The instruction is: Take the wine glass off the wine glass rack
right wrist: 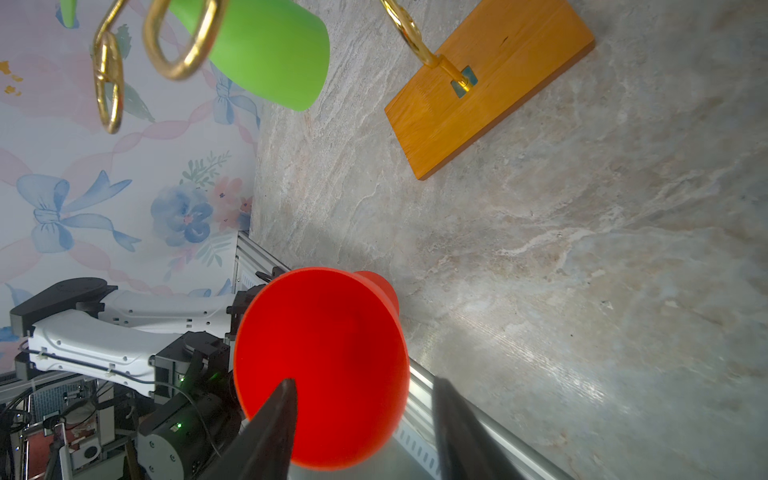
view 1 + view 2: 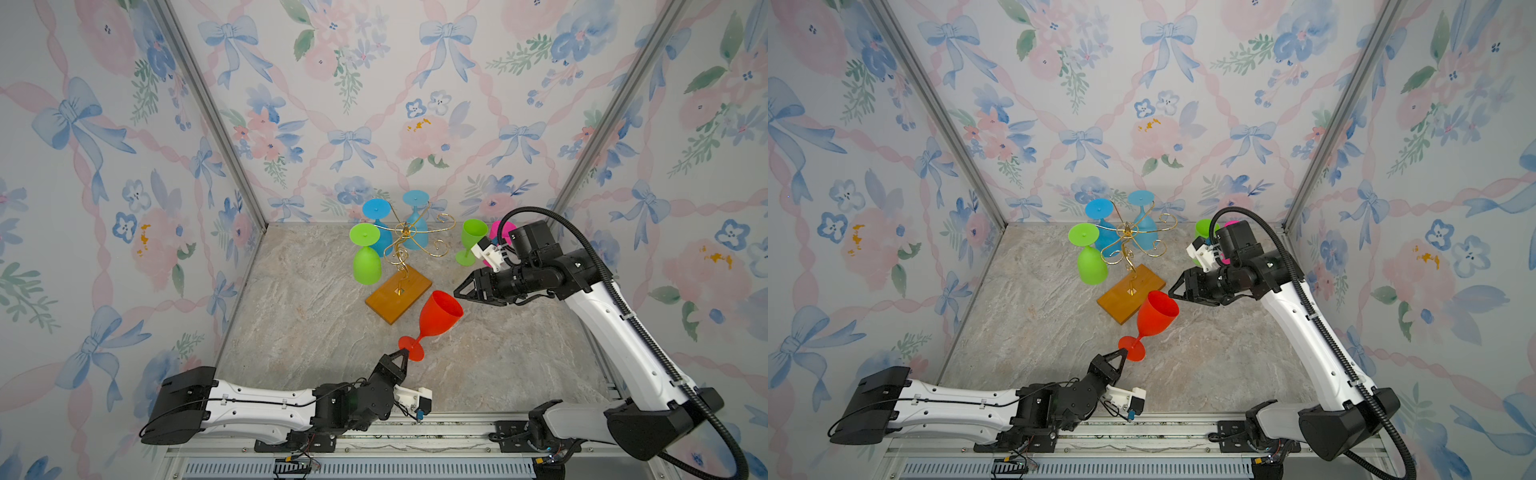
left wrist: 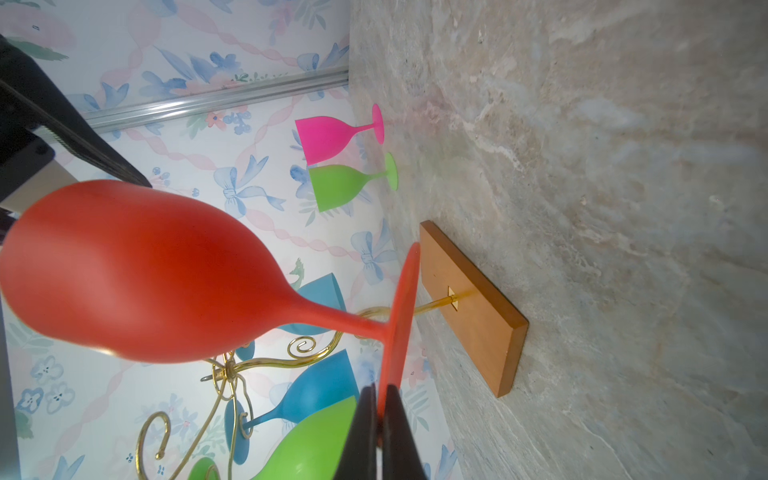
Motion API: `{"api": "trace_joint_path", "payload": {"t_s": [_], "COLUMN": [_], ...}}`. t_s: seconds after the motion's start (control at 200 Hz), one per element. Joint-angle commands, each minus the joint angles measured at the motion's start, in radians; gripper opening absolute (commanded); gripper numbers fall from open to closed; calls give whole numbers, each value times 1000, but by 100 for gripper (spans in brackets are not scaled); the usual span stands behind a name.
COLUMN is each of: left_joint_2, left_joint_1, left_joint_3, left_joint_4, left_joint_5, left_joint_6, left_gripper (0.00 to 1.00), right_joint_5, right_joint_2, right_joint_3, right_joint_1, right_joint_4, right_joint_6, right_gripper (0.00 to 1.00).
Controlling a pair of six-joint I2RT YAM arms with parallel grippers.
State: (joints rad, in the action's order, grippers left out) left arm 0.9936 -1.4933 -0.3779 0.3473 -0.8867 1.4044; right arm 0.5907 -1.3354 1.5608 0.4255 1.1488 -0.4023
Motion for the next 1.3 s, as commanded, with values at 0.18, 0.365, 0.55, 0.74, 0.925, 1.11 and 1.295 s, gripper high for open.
{"api": "trace_joint_path", "payload": {"t_s": [0.18, 0.365, 0.55, 0.74, 0.925, 1.11, 1.295], "left_joint_2": [-34, -35, -34, -32, -29, -27, -39], "left_joint_1": [-5, -3, 0, 0, 1, 1, -1], "left_joint_3": [32, 46, 58, 65, 70, 71, 57], "left_joint_4": [112, 127, 150, 157, 160, 159, 159], "left_joint_5": [-61, -67, -70, -71, -72, -71, -55], "left_joint_6": [60, 67, 74, 79, 73, 71, 13], "left_gripper": [0, 0, 0, 0, 0, 10, 29], "right_joint_5": [-68, -62, -36, -5, -1, -24, -82], "right_joint_2": [-39, -41, -40, -41, -40, -38, -27], "right_joint_3": [-11, -24, -36, -50, -57, -46, -28], "right_joint_1": [56, 73, 81, 91, 95, 93, 62], "right_joint_4": [20, 8, -5, -7, -13, -13, -7], "right_joint_6": [30, 31, 34, 46, 47, 46, 47], "right_gripper": [57, 47, 32, 23, 10, 0, 0]}}
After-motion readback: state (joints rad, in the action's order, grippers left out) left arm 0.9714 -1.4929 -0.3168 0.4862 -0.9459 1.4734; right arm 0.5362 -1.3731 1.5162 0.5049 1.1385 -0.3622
